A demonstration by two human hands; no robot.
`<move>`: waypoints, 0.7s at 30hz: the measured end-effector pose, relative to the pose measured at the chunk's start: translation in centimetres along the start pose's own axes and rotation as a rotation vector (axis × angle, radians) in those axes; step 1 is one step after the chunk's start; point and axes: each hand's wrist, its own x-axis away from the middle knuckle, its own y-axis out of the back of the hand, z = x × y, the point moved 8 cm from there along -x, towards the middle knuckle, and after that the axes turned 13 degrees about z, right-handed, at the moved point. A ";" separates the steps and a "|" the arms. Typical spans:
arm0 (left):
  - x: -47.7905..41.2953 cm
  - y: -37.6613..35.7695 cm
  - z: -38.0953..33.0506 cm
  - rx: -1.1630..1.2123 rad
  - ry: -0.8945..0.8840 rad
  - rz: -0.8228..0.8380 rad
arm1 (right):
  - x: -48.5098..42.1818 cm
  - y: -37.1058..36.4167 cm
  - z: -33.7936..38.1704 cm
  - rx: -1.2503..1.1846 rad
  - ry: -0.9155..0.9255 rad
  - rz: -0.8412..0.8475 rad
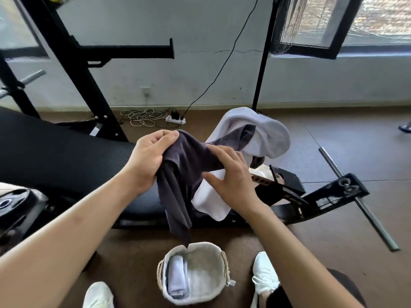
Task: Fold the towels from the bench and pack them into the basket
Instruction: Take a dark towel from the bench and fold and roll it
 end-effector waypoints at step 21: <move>20.5 0.7 13.5 -1.120 -0.072 0.439 | 14.0 -7.8 -3.8 -0.187 -0.455 0.424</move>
